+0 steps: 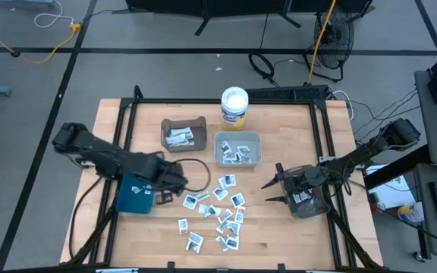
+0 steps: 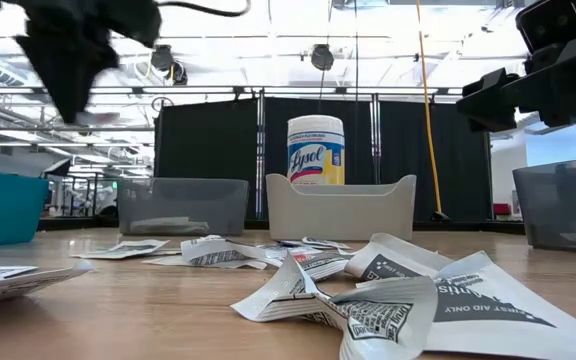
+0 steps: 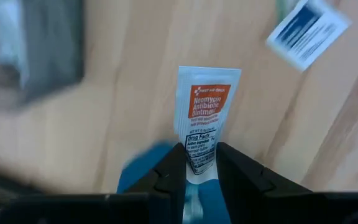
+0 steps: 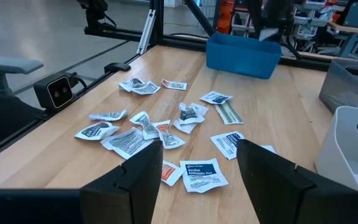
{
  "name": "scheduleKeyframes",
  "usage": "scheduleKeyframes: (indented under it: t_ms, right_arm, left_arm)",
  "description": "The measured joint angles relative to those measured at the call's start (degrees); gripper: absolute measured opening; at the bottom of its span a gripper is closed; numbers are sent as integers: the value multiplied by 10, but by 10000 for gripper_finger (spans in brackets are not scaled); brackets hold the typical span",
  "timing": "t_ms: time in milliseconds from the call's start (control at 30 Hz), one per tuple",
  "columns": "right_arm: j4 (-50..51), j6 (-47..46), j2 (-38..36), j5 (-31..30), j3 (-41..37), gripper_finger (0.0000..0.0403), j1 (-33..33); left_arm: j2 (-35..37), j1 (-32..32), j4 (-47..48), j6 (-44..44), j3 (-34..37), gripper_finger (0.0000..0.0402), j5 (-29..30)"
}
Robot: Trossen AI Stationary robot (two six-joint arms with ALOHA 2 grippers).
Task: Pick & Place First Aid Supplies
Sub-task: Put the orange ointment pack into the blue bin
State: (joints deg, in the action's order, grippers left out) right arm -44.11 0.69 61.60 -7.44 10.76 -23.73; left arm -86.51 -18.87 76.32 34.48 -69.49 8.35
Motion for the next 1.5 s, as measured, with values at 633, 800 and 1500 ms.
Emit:
scheduleKeyframes:
  t_ms: [633,800,1500]
  right_arm:
    - [-2,-24,0,1,0,201,0]
    - [-3,-36,0,1,0,201,0]
    - [-3,-60,0,1,0,201,0]
  left_arm:
    - [75,-198,134,348,49,90,9]
    - [77,-237,108,401,112,90,-46]
    - [91,-256,33,423,210,156,-118]
